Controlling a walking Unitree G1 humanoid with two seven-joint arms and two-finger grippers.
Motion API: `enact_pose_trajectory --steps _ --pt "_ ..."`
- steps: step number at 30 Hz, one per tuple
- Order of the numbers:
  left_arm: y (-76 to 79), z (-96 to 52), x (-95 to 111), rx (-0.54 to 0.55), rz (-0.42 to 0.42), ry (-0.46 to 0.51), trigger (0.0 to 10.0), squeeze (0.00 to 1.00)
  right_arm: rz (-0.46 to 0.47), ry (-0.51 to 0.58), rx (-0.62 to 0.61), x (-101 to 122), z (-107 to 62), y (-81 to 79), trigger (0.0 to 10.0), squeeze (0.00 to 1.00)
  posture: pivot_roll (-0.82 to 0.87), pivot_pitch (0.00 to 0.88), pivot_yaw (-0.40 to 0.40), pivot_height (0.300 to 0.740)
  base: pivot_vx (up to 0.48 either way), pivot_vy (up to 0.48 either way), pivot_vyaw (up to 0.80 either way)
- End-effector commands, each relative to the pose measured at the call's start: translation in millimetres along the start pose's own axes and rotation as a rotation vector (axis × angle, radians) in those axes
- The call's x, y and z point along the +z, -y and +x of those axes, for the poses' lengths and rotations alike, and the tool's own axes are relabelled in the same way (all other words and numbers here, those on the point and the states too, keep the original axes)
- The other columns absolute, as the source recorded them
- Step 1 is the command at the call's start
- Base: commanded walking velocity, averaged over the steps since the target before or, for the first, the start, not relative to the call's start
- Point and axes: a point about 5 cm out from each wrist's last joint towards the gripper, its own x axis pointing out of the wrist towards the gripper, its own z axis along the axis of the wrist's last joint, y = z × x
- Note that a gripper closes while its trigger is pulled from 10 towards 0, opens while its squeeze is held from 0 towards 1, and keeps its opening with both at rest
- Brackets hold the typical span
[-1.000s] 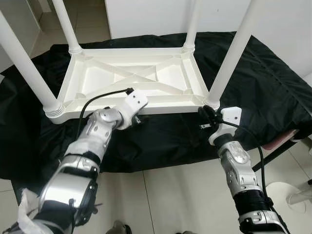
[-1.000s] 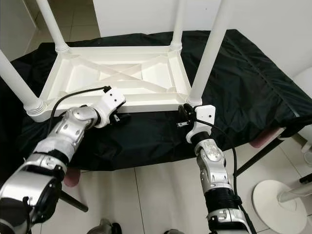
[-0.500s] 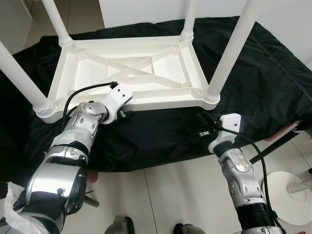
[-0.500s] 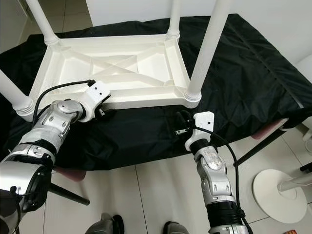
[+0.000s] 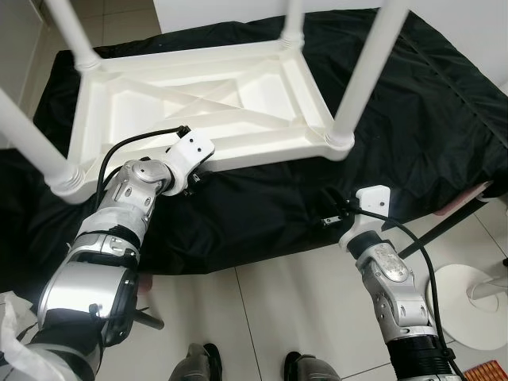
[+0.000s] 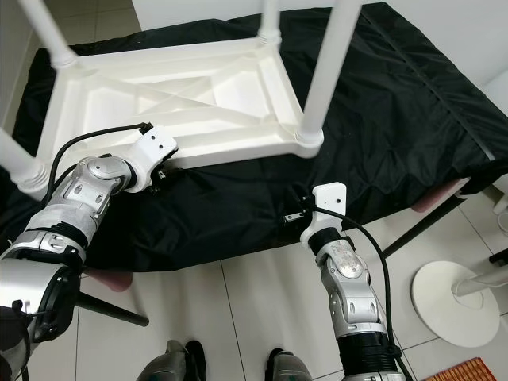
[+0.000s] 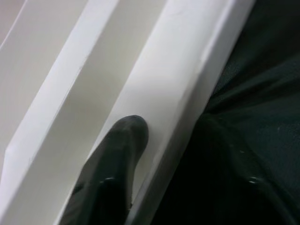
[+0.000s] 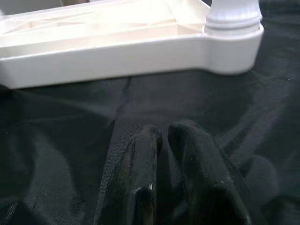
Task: Building children table
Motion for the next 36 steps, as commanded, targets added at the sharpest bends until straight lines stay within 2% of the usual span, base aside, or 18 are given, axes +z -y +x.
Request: enact_pose_trajectory --steps 1,5,12,13,15,16,17,18,19,20,21,22,23,26,27,34,35,36 --pt "-7.9 -4.3 -24.4 0.267 -0.069 -0.063 0.0 0.0 0.002 -0.029 0.013 -5.4 -0.4 -4.6 10.0 0.0 -0.09 0.207 0.065 0.74 0.0 0.0 0.0" --pt "4.8 -3.4 -25.4 0.226 -0.071 -0.041 0.0 0.0 -0.003 -0.03 0.008 -5.4 3.5 -1.6 10.0 0.0 -0.09 0.18 0.067 0.74 0.0 0.0 0.0" --pt "38.1 0.4 -21.5 0.138 -0.079 0.015 0.0 0.0 -0.007 -0.016 0.001 -3.0 10.6 -0.3 10.0 0.0 -0.08 0.139 0.069 0.74 0.0 0.0 0.0" --pt "38.1 0.4 -21.5 0.138 -0.079 0.015 0.0 0.0 -0.007 -0.016 0.001 -3.0 10.6 -0.3 10.0 0.0 -0.08 0.139 0.069 0.74 0.0 0.0 0.0" --pt "55.4 3.2 -15.6 0.104 -0.084 0.041 0.0 0.0 -0.008 -0.012 0.002 -2.7 13.5 -0.4 10.0 0.0 -0.08 0.13 0.068 0.74 0.0 0.0 0.0" --pt "69.6 5.8 -8.3 0.081 -0.091 0.066 0.0 0.0 -0.01 -0.006 0.006 -2.0 15.8 -1.4 10.0 0.0 -0.07 0.119 0.068 0.74 0.0 0.0 0.0" --pt "69.6 5.8 -8.3 0.081 -0.091 0.066 0.0 0.0 -0.01 -0.006 0.006 -2.0 15.8 -1.4 10.0 0.0 -0.07 0.119 0.068 0.74 0.0 0.0 0.0" --pt "79.4 6.6 -2.8 0.066 -0.098 0.084 0.0 0.0 -0.011 -0.002 0.009 -1.5 17.6 -2.1 10.0 0.0 -0.07 0.119 0.068 0.74 0.0 0.0 0.0" --pt "88.4 7.8 3.2 0.05 -0.103 0.106 0.3 0.0 -0.012 0.0 0.011 -1.3 19.5 -2.7 10.0 0.0 -0.06 0.11 0.067 0.74 0.0 0.0 0.0" --pt "95.8 8.8 8.3 0.038 -0.107 0.124 1.4 0.0 -0.013 0.001 0.013 -1.2 21.1 -3.2 10.0 0.0 -0.06 0.106 0.068 0.74 0.0 0.0 0.0" --pt "100.9 9.5 12.0 0.033 -0.11 0.135 3.1 0.0 -0.014 0.002 0.014 -1.3 22.2 -3.7 10.0 0.0 -0.06 0.106 0.068 0.74 0.0 0.0 0.0" --pt "100.9 9.5 12.0 0.033 -0.11 0.135 3.1 0.0 -0.014 0.002 0.014 -1.3 22.2 -3.7 10.0 0.0 -0.06 0.106 0.068 0.74 0.0 0.0 0.0" --pt "112.1 9.8 20.1 0.01 -0.115 0.168 4.9 0.0 -0.013 0.004 0.017 -1.3 24.0 -4.9 10.0 0.0 -0.06 0.103 0.068 0.74 0.0 0.0 0.0" --pt "119.3 9.6 25.4 -0.005 -0.12 0.189 4.9 0.0 -0.012 0.005 0.019 -1.4 25.2 -5.6 10.0 0.0 -0.05 0.099 0.067 0.74 0.0 0.0 0.0" --pt "126.3 8.7 31.7 -0.014 -0.103 0.215 10.0 0.0 -0.011 0.008 0.021 -1.4 26.5 -6.5 10.0 0.0 -0.05 0.097 0.068 0.74 0.0 0.0 0.0" --pt "133.8 4.1 42.0 -0.016 -0.132 0.27 10.0 0.0 -0.007 0.014 0.022 -3.1 31.0 -8.6 10.0 0.0 -0.04 0.084 0.073 0.74 0.0 0.0 0.0" --pt "132.6 2.8 43.2 -0.022 -0.181 0.28 10.0 1.0 -0.007 0.015 0.022 -3.4 31.7 -8.6 10.0 0.0 -0.03 0.081 0.075 0.74 0.0 0.0 0.0" --pt "131.8 1.9 43.9 -0.027 -0.216 0.286 10.0 1.0 -0.007 0.015 0.021 -3.6 32.2 -8.6 10.0 0.0 -0.03 0.081 0.075 0.74 0.0 0.0 0.0"
